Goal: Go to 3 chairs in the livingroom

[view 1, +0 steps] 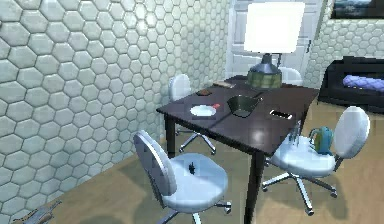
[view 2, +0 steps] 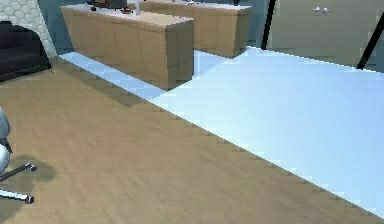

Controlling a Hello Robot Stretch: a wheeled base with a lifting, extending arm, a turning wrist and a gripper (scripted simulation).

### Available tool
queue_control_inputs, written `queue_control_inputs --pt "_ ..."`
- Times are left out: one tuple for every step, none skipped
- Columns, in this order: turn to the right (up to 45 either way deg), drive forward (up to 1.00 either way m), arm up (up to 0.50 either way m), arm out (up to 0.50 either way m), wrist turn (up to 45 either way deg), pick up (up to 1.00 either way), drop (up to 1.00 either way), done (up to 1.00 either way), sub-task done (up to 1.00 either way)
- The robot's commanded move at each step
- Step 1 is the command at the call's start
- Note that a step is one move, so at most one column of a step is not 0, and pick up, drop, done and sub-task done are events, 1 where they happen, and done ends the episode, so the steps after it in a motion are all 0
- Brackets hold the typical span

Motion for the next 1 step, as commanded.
queue_control_inputs --pt "0.0 0.0 0.0 0.0 0.0 0.0 0.0 0.0 1.0"
